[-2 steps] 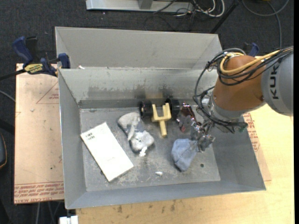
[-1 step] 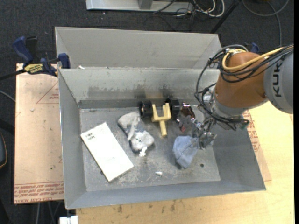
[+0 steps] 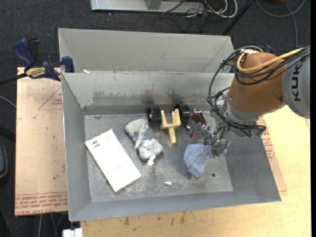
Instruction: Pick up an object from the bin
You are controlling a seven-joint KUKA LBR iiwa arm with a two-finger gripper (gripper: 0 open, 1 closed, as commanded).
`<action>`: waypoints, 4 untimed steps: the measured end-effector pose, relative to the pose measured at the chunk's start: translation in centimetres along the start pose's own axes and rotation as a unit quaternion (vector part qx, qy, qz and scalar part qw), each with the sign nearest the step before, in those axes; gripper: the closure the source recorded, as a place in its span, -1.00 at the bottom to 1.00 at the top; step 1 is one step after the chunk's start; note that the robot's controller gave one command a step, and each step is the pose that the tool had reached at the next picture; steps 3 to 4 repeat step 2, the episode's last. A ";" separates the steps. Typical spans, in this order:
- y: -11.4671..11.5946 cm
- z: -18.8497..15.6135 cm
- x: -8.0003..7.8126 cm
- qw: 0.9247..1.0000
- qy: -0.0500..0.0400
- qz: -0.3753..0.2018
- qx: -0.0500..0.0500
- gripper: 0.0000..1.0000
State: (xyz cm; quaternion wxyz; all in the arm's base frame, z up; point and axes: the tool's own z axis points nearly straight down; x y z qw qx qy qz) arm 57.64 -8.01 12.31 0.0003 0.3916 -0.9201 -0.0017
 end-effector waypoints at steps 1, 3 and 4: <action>0.0 -2.0 -0.1 1.000 -0.001 0.001 0.001 1.00; -0.2 -2.9 -0.2 1.000 -0.002 0.001 0.004 1.00; -0.2 -2.9 -0.2 1.000 -0.002 0.001 0.004 1.00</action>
Offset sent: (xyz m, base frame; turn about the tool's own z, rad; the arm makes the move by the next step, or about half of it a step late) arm 0.0001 0.0000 0.0249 0.0000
